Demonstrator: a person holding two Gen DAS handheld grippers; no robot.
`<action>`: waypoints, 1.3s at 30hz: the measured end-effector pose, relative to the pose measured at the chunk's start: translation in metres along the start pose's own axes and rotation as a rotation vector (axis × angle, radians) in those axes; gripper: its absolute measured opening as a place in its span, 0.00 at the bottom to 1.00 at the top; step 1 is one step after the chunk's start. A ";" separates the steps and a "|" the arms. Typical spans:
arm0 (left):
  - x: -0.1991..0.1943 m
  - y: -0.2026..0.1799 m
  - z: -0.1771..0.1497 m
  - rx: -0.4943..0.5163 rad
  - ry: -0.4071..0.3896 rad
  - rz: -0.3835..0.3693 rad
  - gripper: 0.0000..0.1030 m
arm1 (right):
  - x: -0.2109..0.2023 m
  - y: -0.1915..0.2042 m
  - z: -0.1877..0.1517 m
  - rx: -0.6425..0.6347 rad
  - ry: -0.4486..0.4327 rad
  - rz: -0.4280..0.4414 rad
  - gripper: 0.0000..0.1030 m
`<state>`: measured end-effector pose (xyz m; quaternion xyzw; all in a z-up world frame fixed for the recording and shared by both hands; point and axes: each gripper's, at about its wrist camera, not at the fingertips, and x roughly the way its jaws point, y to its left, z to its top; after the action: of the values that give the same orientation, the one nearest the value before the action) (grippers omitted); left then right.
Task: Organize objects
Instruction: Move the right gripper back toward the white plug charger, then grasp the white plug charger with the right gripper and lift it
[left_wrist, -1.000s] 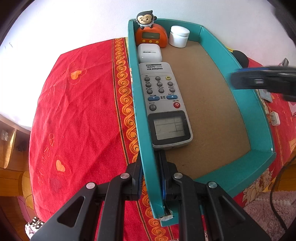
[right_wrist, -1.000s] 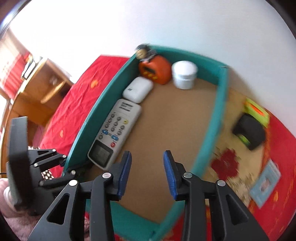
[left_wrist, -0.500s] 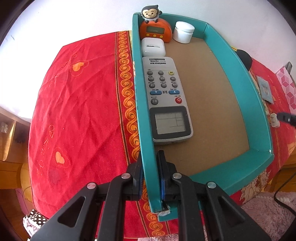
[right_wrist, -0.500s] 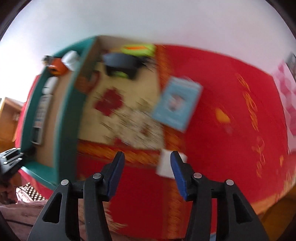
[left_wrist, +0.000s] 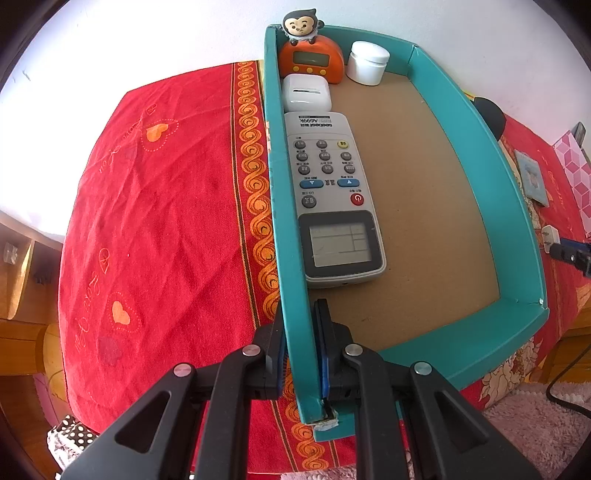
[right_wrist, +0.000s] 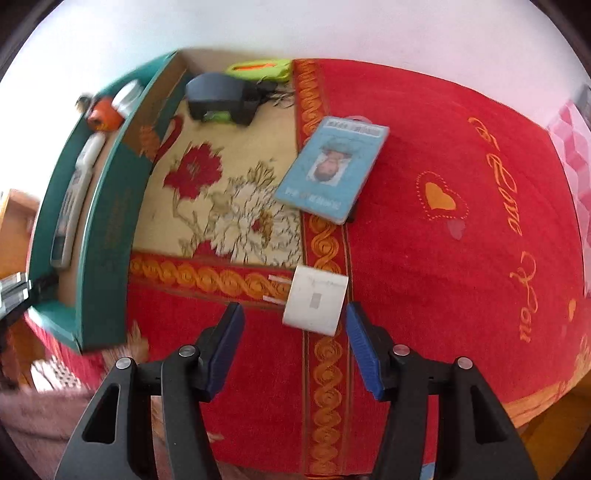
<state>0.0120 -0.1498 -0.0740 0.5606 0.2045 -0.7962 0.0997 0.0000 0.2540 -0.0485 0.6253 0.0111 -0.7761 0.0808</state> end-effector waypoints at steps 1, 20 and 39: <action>-0.007 -0.011 -0.001 -0.001 0.000 0.000 0.11 | 0.000 0.001 -0.002 -0.031 0.007 -0.013 0.56; 0.003 -0.027 0.001 -0.028 -0.009 0.011 0.12 | -0.008 0.023 -0.001 -0.195 0.031 0.052 0.37; 0.000 -0.032 -0.012 -0.068 0.009 -0.013 0.11 | -0.003 0.015 0.005 -0.193 -0.004 -0.027 0.38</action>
<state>0.0099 -0.1155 -0.0702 0.5590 0.2354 -0.7870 0.1127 -0.0021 0.2386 -0.0428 0.6130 0.0942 -0.7736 0.1303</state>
